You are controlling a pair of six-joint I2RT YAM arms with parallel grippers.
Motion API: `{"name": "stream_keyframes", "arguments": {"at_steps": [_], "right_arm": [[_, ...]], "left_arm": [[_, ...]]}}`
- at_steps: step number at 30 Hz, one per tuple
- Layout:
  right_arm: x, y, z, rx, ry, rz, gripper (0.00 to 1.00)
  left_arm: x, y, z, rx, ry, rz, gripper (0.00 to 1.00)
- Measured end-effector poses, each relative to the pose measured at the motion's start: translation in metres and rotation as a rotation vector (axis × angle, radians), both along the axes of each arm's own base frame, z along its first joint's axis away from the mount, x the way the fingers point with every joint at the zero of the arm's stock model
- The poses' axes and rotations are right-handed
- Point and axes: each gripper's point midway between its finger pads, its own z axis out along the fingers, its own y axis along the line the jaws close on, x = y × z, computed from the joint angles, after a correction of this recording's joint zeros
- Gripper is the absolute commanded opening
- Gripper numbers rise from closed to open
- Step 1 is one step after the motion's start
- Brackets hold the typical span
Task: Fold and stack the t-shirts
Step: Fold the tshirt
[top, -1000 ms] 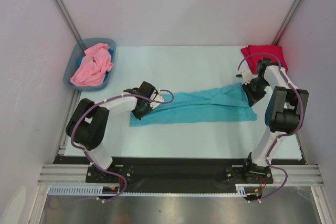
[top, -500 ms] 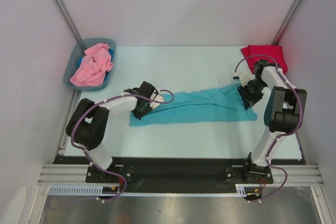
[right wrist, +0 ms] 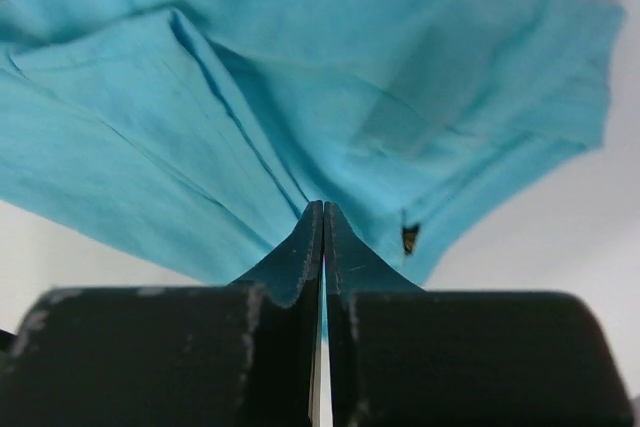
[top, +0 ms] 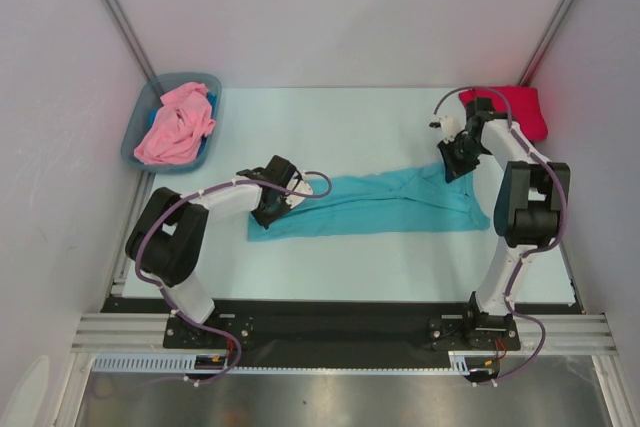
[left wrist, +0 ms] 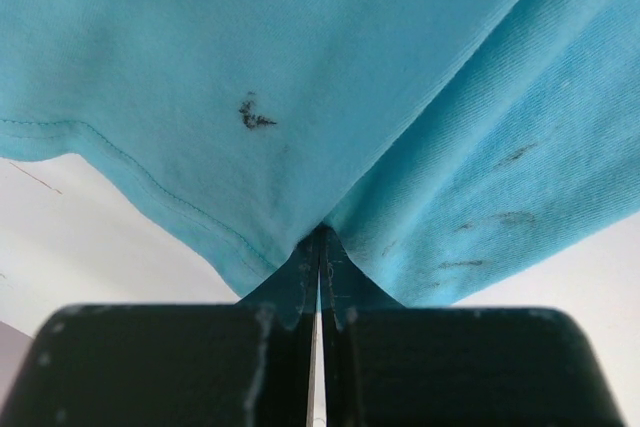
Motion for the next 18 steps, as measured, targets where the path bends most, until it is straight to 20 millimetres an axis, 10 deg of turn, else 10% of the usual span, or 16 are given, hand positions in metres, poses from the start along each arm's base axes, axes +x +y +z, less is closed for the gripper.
{"name": "stream_keyframes", "arguments": {"at_steps": [18], "right_arm": [[0.011, 0.025, -0.022, 0.030, 0.025, 0.024, 0.00]], "left_arm": [[0.000, 0.000, 0.000, 0.011, -0.003, -0.004, 0.00]]}}
